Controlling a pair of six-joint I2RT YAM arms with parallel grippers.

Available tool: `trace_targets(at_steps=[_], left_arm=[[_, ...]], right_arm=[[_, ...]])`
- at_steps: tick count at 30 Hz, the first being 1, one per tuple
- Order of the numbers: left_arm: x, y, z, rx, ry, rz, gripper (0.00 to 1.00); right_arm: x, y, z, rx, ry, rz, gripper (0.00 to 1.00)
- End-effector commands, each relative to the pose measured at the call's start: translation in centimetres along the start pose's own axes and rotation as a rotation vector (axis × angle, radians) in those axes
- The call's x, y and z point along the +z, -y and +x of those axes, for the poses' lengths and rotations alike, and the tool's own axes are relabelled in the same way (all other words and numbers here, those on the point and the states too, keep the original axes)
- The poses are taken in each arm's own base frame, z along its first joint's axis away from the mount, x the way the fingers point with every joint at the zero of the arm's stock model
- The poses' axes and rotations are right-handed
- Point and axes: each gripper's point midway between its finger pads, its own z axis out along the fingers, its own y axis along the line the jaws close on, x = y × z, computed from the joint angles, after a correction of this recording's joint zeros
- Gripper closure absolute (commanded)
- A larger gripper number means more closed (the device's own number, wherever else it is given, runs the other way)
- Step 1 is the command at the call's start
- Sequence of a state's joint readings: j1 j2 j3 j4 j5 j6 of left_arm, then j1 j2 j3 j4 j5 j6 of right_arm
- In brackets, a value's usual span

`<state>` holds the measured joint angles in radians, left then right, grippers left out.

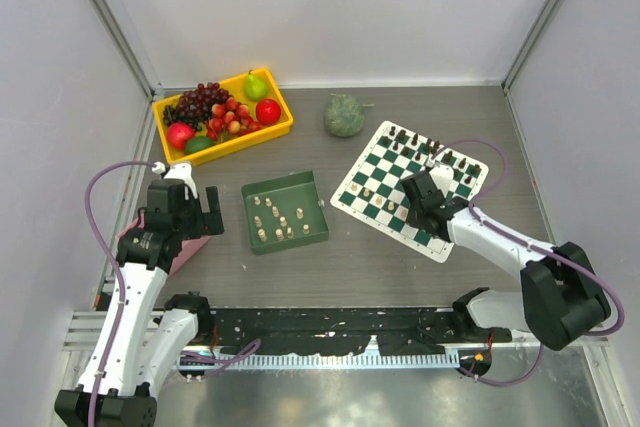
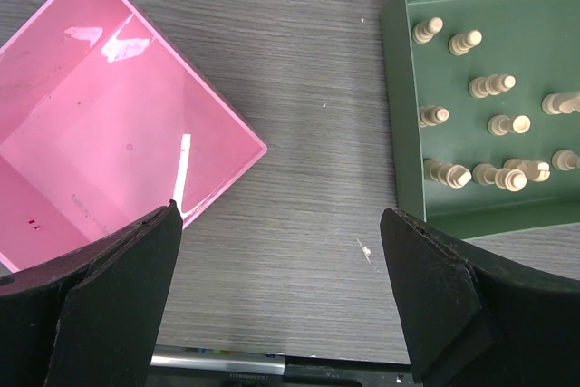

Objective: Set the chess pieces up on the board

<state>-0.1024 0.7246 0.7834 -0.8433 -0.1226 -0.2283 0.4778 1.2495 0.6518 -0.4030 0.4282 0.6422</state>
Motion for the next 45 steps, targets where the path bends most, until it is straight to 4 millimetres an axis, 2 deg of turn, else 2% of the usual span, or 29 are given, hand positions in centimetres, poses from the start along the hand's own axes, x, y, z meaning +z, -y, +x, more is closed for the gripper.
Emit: trace_targets(at_steps=[1,5,16,25,30,34,36,38,45], left_arm=[[-0.6,0.1,-1.5,-0.006,0.048,0.002,0.01],[-0.5,0.0,-1.4,-0.007,0.043,0.002,0.01],[-0.5,0.0,-1.4,-0.005,0.042,0.0,0.01],[-0.6,0.0,-1.5,-0.007,0.045,0.001,0.01],[-0.6,0.1,-1.6,-0.007,0.052,0.005,0.01],[-0.6,0.0,-1.5,-0.006,0.049,0.003,0.01],[-0.6,0.0,-1.5,-0.006,0.049,0.003,0.01],[-0.6,0.0,-1.5,-0.007,0.051,0.003,0.01],[-0.7,0.1,-1.6,-0.006,0.052,0.007,0.01]], right_arm=[[1.0,-0.4,-0.1,0.063,0.021,0.003,0.88],[1.5,-0.3,0.1,0.074,0.025,0.012,0.88],[0.5,0.1,-2.0,0.095,0.11,0.015,0.88],[1.6,-0.2,-0.8,0.088,0.074,0.022,0.87],[2.0,-0.1,-0.6,0.077,0.067,0.029,0.81],[1.5,-0.2,-0.7,0.073,0.072,0.014,0.74],[1.0,-0.1,-1.2,0.072,0.083,0.005,0.66],[0.2,-0.4,-2.2,0.077,0.107,-0.014,0.63],[-3.3,-2.4,-6.8,0.075,0.212,-0.126,0.5]])
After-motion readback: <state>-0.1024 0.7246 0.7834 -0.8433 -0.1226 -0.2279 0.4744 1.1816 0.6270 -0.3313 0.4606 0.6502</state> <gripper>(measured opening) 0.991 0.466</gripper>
